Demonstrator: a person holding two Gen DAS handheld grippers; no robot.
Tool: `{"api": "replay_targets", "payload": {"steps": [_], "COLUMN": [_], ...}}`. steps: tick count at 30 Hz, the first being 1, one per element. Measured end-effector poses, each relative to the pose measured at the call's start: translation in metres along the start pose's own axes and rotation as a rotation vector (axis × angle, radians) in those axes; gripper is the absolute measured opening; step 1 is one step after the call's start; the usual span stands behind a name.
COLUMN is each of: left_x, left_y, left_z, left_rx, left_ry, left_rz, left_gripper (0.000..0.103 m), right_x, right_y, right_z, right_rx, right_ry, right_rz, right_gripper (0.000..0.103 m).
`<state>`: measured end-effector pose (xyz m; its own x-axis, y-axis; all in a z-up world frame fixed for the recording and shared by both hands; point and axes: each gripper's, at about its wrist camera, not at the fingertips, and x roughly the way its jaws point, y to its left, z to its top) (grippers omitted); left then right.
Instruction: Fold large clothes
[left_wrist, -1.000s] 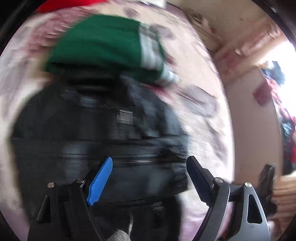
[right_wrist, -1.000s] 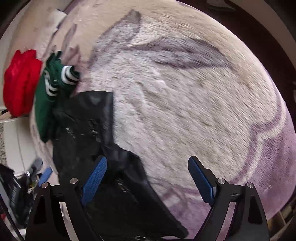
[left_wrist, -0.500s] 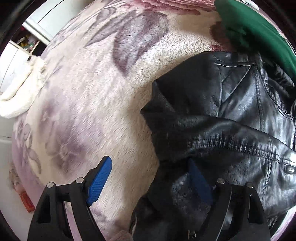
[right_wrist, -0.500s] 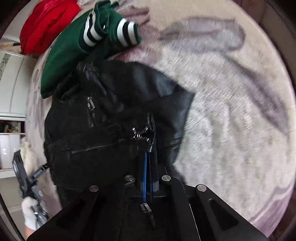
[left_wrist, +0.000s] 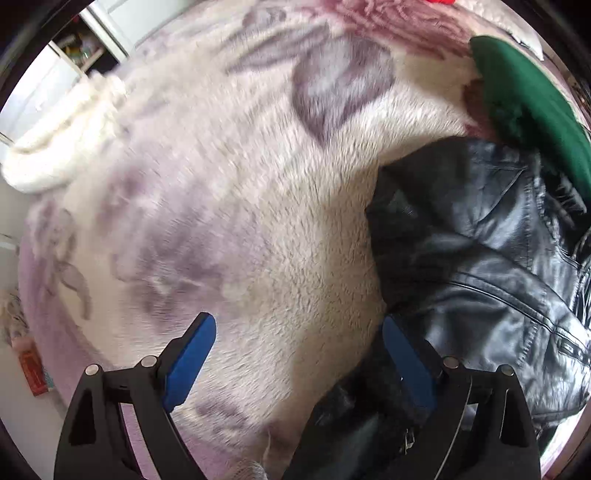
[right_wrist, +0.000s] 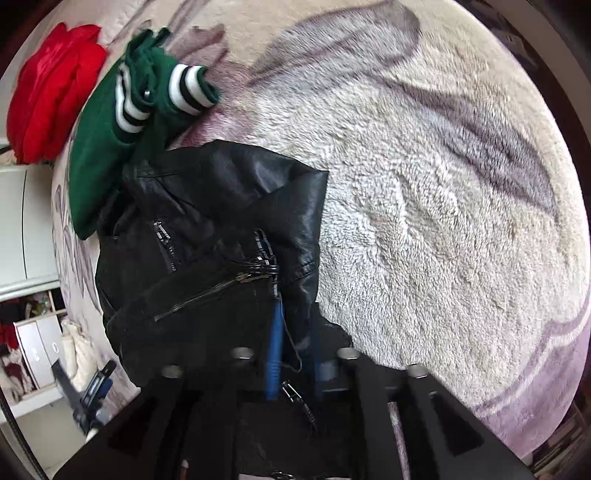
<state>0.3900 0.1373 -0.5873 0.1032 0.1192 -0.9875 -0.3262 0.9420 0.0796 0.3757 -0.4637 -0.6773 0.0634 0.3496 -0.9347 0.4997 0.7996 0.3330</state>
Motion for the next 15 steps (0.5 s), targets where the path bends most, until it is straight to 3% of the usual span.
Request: {"api": "replay_targets", "payload": {"steps": [4,8,10,11,12,15], "left_x": [0.019,0.007,0.007,0.008,0.010,0.012], "left_y": [-0.001,0.029,0.045,0.051,0.056,0.059], "left_z": [-0.011,-0.033,-0.045,-0.051,-0.056,-0.070], "left_rx": [0.023,-0.052,-0.139,-0.170,-0.196,-0.250], "left_ry": [-0.004,-0.028,-0.034,-0.036,-0.037,-0.046], "left_rz": [-0.042,-0.101,-0.179,-0.207,-0.230,-0.298], "left_gripper": [0.094,0.094,0.094,0.093,0.093,0.093], "right_x": [-0.006,0.000,0.015,0.028,0.042,0.093], "right_y": [0.027,0.097,0.155,0.188,0.221,0.320], "right_z": [-0.011,-0.031,-0.042,-0.048,-0.054,-0.072], "right_rx": [-0.087,-0.216,-0.342,-0.408,-0.470,-0.654], "right_ry": [-0.013,0.004,0.045,0.073,0.105,0.206], "right_rz": [-0.068,-0.068,-0.041,-0.016,0.012,0.073], "right_gripper": [0.032,0.032,0.045,0.059,0.064,0.064]}}
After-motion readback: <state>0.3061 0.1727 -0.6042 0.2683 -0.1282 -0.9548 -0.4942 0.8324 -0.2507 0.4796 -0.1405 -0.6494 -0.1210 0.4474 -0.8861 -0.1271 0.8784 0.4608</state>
